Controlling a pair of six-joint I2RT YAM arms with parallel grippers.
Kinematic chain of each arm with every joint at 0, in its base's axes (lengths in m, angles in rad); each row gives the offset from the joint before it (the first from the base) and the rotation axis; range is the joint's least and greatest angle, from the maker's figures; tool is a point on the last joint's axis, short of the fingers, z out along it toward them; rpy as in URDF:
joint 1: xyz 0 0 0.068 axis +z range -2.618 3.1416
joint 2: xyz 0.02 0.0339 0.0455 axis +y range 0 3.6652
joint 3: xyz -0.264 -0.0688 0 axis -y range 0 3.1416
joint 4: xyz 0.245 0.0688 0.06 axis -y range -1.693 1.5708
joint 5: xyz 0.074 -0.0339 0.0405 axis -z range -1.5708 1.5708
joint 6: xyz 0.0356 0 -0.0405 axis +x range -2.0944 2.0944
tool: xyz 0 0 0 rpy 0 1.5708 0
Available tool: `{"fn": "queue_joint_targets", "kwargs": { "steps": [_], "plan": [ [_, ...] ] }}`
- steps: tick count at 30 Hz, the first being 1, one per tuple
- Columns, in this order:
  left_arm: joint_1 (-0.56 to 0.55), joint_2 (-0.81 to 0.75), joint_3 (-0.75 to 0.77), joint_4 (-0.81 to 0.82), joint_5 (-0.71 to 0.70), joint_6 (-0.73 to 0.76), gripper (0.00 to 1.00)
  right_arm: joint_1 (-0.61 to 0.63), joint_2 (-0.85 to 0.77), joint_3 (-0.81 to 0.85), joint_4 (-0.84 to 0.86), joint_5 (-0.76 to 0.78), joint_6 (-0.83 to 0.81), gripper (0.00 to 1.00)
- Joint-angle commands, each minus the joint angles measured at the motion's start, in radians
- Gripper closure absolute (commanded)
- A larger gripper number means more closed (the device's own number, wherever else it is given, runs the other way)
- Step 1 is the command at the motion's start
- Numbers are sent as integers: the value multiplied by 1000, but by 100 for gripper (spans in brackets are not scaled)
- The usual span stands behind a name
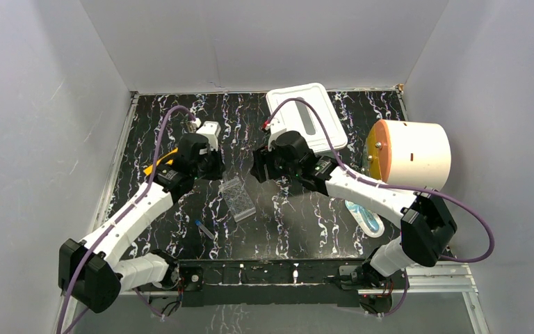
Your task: Organize the chemistry lab equipment
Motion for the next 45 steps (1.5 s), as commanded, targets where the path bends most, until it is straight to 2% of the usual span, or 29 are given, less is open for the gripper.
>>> {"fn": "queue_joint_targets", "kwargs": {
  "steps": [1,12,20,28,35,45],
  "plan": [
    [-38,-1,-16,37,-179,62,100,-18,-12,-5,2,51,52,29],
    [-112,56,-92,99,-272,66,100,-23,18,0,-16,63,118,29],
    [-143,35,-161,181,-328,49,100,-25,56,41,-46,46,119,29],
    [-147,25,-214,248,-365,44,100,-30,62,54,-73,51,99,29],
    [-147,9,-260,309,-342,5,100,-37,61,54,-82,48,95,29],
    [-147,49,-297,391,-392,-5,100,-44,65,62,-96,40,83,28]
  ]
}}
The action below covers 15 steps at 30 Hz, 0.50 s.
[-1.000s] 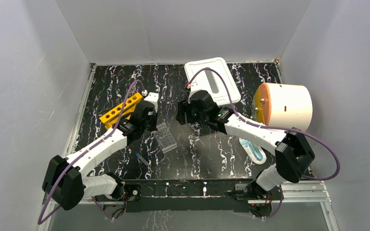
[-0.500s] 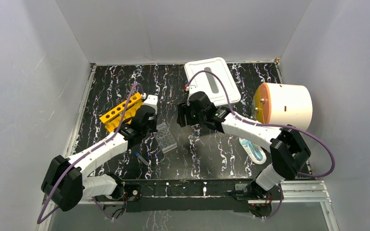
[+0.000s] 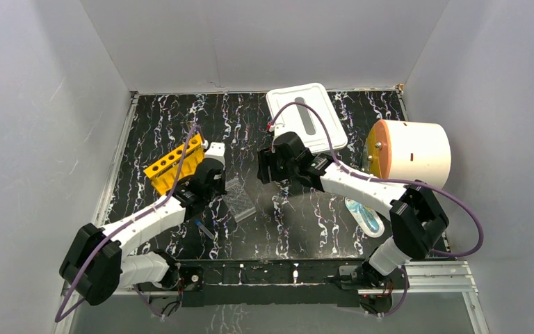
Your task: Organize the chemistry lab equipment
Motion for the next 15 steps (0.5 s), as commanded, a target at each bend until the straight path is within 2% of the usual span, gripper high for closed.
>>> {"fn": "queue_joint_targets", "kwargs": {
  "steps": [1,15],
  "plan": [
    [-5,15,-4,84,-50,-8,100,-9,-3,54,7,-5,-14,28],
    [-5,121,25,185,-29,24,100,-18,-40,42,13,-1,3,28]
  ]
}}
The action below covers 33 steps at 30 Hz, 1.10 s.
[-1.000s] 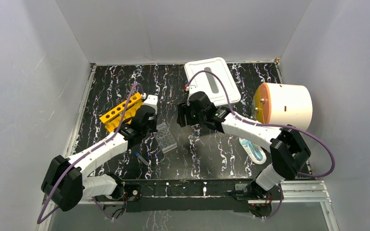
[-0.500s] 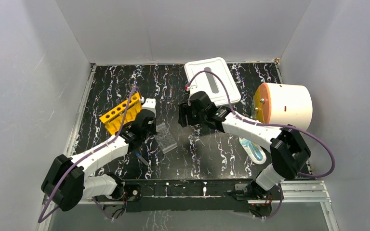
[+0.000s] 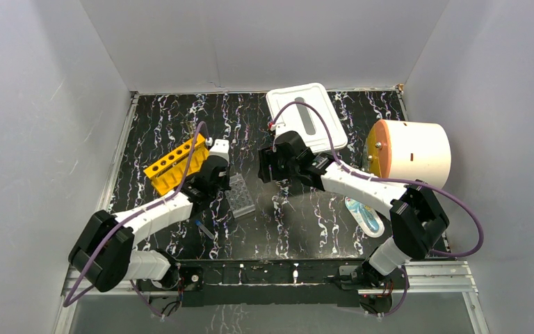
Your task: Organize the chemistry lab equipment
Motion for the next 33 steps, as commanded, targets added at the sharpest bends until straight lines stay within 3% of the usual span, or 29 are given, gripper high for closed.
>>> {"fn": "queue_joint_targets", "kwargs": {
  "steps": [1,14,27,33],
  "plan": [
    [-5,24,20,63,-7,2,100,-7,-41,43,14,3,0,28],
    [-2,45,2,171,-60,-32,100,-14,-37,66,-20,3,-18,28],
    [8,65,14,104,-81,-72,100,-21,-34,68,-23,-5,-19,28],
    [17,78,24,101,-51,-104,92,-23,-32,76,-24,-14,-25,28]
  ]
}}
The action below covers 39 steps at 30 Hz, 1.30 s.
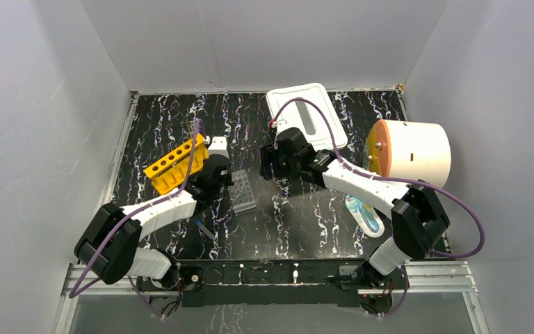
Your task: Organize the chemistry lab equipment
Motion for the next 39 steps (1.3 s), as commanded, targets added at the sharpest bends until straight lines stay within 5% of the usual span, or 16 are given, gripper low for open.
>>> {"fn": "queue_joint_targets", "kwargs": {
  "steps": [1,10,17,25,30,39],
  "plan": [
    [8,13,27,-20,-11,-34,88,-4,-31,49,13,-9,-7,28],
    [10,-6,124,-109,-34,-6,51,-6,-45,53,11,-15,-9,28],
    [13,-52,322,-305,-119,-10,36,-6,-82,22,24,-7,2,23],
    [16,-130,579,-604,-199,-72,18,-2,-95,7,76,-184,-52,22],
    [16,-158,838,-874,-211,-187,16,60,-77,24,87,-140,-82,22],
    [17,-289,979,-876,-239,-190,14,314,119,191,21,30,-175,23]
  ]
}}
